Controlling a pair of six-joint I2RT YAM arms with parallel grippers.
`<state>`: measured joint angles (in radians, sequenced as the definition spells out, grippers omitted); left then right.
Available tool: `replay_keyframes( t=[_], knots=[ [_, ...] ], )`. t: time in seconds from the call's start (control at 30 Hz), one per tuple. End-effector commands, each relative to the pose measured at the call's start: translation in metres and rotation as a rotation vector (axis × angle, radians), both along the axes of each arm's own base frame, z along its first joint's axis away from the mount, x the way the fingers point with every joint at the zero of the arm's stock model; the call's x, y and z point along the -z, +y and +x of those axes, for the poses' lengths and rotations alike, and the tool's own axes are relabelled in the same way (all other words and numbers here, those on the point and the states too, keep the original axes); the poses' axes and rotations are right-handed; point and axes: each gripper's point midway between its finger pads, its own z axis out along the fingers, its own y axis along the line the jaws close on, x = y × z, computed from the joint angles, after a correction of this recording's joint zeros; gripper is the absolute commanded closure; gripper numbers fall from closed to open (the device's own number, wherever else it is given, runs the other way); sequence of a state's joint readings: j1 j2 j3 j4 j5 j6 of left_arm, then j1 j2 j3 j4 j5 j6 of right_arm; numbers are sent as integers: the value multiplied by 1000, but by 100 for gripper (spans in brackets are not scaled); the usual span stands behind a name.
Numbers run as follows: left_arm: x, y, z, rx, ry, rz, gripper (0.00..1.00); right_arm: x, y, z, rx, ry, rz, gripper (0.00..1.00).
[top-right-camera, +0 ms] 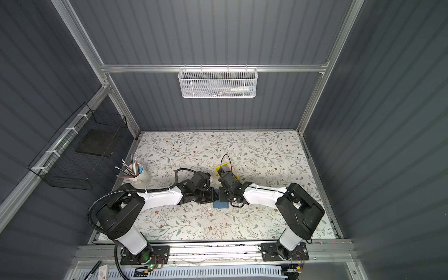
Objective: Insert credit cards into a card holder
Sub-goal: Close the button on the card holder.
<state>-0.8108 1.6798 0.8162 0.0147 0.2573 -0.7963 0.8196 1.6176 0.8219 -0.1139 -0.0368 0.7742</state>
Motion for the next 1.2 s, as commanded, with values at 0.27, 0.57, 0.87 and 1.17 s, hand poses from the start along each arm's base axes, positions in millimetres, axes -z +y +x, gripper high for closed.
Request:
replay_keyframes(
  t=[0.27,0.57,0.87,1.17],
  knots=[
    [0,4,-8,10,2,11,79,2,-1,-5,-15,19,-30,100],
    [-25,13,-8,28,-52,37,76,-1,-4,-6,-12,7,-22,99],
    [-5,24,-18,62,-2,121,68,-6,-4,-6,-15,-8,-10,98],
    [3,20,-18,76,7,120,64,-11,-2,-5,-12,-18,5,87]
  ],
)
